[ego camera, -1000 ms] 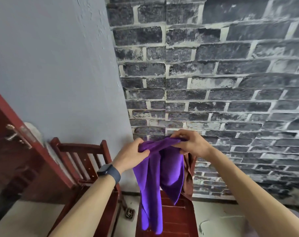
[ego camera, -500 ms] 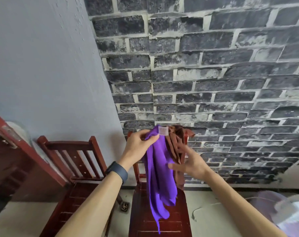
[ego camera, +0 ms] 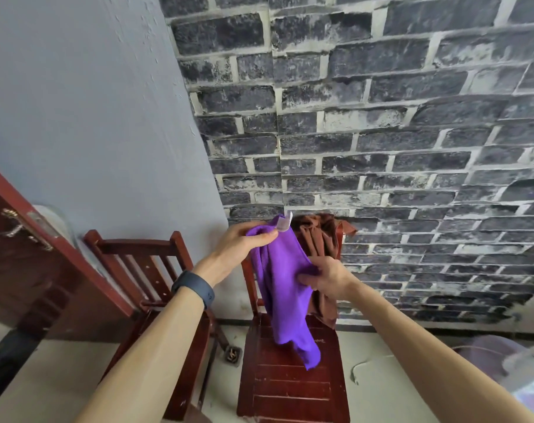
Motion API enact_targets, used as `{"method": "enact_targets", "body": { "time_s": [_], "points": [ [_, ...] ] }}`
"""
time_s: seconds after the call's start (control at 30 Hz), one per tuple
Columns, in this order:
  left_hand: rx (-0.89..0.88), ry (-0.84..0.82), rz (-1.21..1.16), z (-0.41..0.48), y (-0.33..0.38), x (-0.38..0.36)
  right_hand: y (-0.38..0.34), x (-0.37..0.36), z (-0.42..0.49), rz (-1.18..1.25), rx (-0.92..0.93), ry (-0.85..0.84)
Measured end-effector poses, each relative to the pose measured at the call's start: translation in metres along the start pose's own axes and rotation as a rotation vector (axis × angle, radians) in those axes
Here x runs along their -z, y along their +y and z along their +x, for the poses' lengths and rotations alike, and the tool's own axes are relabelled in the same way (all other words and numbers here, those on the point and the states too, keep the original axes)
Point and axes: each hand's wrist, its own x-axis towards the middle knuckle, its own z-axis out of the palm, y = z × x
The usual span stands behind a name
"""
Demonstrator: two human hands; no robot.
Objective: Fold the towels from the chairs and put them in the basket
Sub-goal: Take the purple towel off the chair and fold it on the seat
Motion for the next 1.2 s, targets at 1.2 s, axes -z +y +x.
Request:
{"method": "enact_targets", "body": {
  "time_s": [1.2],
  "points": [
    [0.103,-0.002,0.322,-0.029,-0.106,-0.084,-0.092,0.074,-0.016,1.082,-0.012,0.227]
  ]
}}
